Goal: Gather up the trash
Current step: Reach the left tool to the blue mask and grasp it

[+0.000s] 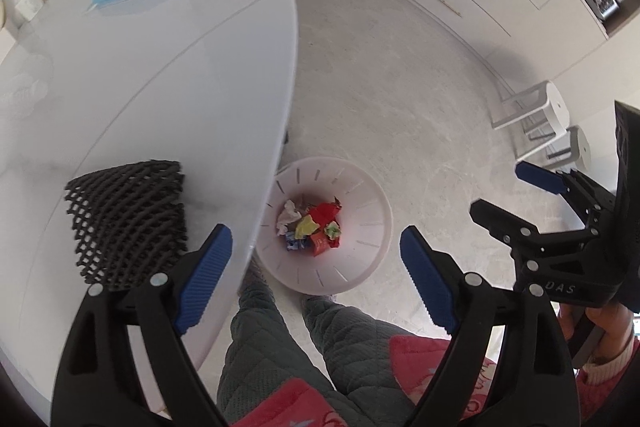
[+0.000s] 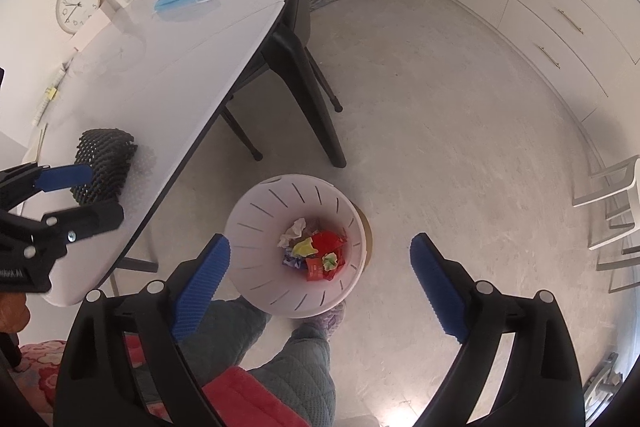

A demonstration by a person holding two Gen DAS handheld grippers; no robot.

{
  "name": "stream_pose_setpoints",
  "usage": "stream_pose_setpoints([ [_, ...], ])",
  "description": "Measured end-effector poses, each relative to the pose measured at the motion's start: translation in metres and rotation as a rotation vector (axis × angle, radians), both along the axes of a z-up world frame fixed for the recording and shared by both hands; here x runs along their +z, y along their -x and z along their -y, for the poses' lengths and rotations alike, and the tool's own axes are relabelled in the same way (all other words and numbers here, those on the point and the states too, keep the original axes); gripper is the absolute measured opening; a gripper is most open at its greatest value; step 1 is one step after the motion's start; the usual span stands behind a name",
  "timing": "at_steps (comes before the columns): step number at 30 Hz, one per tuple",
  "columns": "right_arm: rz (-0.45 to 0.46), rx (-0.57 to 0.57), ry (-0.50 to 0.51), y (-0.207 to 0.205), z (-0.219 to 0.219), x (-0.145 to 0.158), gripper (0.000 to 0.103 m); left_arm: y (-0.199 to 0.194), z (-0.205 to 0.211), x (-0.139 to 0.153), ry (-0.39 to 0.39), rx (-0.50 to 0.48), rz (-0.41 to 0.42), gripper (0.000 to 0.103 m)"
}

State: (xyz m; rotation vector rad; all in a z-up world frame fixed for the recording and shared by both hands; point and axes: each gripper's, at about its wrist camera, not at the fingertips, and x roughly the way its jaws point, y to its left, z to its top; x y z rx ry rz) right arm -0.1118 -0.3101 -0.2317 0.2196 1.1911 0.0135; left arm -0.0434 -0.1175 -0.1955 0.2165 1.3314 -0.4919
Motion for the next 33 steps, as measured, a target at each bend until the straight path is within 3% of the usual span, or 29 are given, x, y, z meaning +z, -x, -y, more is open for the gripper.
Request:
stream_pose_setpoints([
  [6,0.018,0.038,-0.016,-0.014,-0.009,0.011,0.1,-0.018,-0.028,0.021,-0.007,0.114,0.056,0.083],
  [8,0.028,0.056,-0.018,-0.023,-0.013,0.016,0.1,-0.027,-0.041,0.028,-0.006,0.164,0.078,0.095],
  [12,0.074,0.113,-0.022,-0.05,-0.022,0.032,0.1,-0.049,-0.069,0.045,0.008,0.279,0.129,0.096],
  [21,0.172,0.211,0.024,-0.159,-0.055,0.07,0.1,-0.147,-0.095,0.068,0.033,0.406,0.185,0.096],
  [28,0.166,0.185,0.013,-0.248,-0.07,0.065,0.1,-0.27,-0.106,0.035,0.127,0.569,0.071,0.096],
  [33,0.144,0.153,0.0,-0.31,-0.076,0.047,0.1,-0.349,-0.112,0.001,0.134,0.7,0.039,0.096],
])
